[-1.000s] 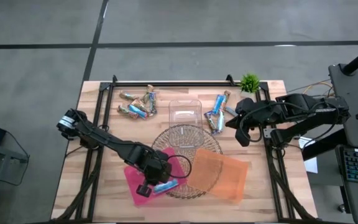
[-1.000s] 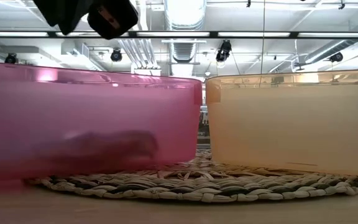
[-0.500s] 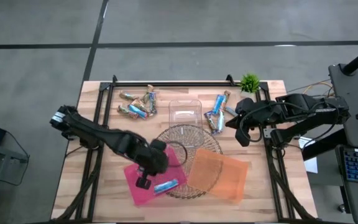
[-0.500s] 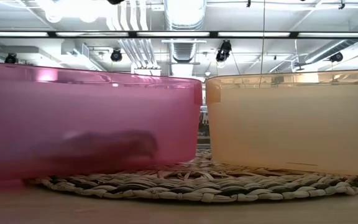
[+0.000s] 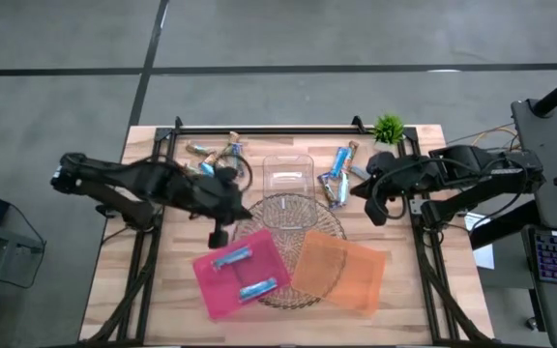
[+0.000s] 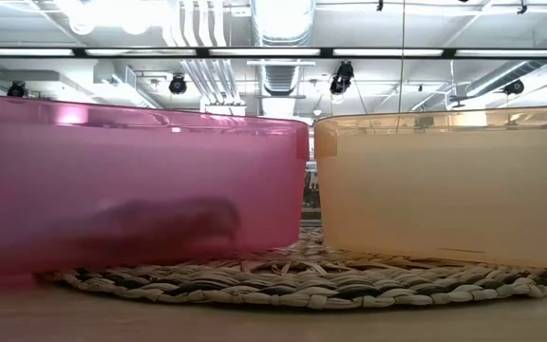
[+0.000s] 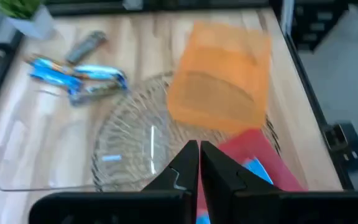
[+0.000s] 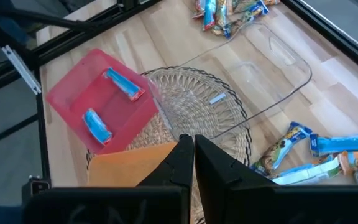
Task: Pick and place Granola Bars by type
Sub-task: Put the red granola bar into the red bin
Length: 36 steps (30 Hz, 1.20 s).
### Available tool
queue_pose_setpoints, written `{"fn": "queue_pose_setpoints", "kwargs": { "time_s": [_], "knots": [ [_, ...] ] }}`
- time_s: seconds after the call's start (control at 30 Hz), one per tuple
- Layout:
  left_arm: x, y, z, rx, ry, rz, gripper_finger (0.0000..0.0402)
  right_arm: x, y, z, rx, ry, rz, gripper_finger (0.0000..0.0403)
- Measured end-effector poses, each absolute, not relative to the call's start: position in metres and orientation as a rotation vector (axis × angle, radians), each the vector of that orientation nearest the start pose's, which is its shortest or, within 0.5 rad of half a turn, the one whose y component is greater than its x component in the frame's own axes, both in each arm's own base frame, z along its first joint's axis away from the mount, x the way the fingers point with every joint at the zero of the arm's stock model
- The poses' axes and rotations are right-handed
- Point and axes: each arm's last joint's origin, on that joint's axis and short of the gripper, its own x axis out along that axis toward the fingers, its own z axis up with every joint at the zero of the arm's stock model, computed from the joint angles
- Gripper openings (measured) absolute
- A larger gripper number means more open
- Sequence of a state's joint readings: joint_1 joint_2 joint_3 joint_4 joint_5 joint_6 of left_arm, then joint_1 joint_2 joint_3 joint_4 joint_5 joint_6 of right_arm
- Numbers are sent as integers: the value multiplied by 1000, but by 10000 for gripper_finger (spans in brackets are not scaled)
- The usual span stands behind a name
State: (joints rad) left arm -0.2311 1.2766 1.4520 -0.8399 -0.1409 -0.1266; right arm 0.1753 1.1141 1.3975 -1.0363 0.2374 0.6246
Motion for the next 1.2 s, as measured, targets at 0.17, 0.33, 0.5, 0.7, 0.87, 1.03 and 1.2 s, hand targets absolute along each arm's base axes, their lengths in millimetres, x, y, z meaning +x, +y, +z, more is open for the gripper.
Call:
{"fn": "queue_pose_setpoints", "kwargs": {
  "time_s": [0.17,0.33,0.5,0.7,0.87,1.03,1.2],
  "knots": [
    [230,-34,398,-12,593,9,0,191,17,401,454,685,-333,8],
    [219,-21,399,-20,573,54,0,185,-1,400,476,730,-436,8],
    [209,-14,403,-12,545,73,0,175,-17,399,464,799,-527,8],
    [199,-8,406,-16,520,97,0,170,-32,397,434,836,-580,9],
    [196,-4,407,-15,516,115,0,167,-47,397,454,845,-602,19],
    [195,0,408,-7,509,129,0,162,-65,393,481,864,-622,40],
    [195,4,408,0,510,146,0,156,-81,384,489,899,-654,69]
  ]
}}
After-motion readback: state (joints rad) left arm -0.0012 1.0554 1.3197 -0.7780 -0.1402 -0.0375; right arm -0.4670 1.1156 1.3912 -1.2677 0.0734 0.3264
